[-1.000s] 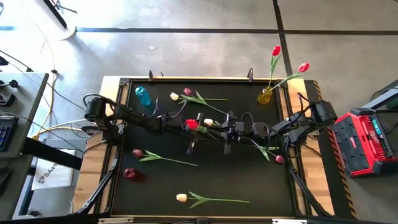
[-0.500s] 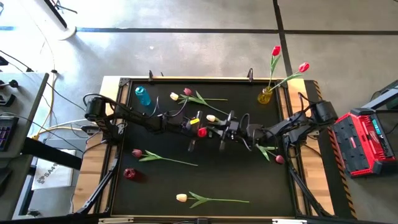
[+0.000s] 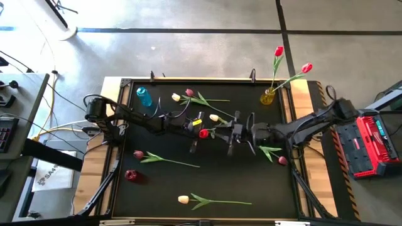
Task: Sort flowers into vase by color
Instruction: Put the red tulip into the yellow vase
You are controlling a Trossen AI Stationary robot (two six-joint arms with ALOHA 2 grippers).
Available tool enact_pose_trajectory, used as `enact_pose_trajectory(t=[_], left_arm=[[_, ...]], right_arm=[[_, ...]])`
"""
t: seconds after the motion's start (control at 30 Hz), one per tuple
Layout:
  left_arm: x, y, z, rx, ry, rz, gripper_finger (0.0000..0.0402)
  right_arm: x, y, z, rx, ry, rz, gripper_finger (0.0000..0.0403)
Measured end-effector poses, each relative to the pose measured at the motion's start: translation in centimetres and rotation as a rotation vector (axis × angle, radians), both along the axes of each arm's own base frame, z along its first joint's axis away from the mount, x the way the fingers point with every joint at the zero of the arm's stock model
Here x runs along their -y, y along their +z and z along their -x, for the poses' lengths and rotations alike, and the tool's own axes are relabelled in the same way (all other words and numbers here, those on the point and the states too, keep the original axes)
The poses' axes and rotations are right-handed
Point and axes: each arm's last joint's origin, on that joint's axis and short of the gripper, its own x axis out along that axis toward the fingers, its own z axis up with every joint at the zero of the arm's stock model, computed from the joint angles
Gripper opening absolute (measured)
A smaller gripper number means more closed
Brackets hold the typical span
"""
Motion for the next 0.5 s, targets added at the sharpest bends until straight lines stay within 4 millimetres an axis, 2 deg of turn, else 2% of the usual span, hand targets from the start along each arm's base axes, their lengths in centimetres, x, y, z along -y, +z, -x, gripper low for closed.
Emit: enact_pose_trajectory(t=[0.3, 0.5], left_arm=[[0.0, -0.1, 0.0, -0.007, 0.005, 0.01, 0.0], [0.0, -0.2, 0.0, -0.023, 0.006, 0.015, 0.0]], right_arm=[[-0.5, 0.7, -3.7, -0.166, 0.007, 0.081, 0.0116], [-0.3, 1.4, -4.7, -0.164, -0.006, 0.092, 0.009]])
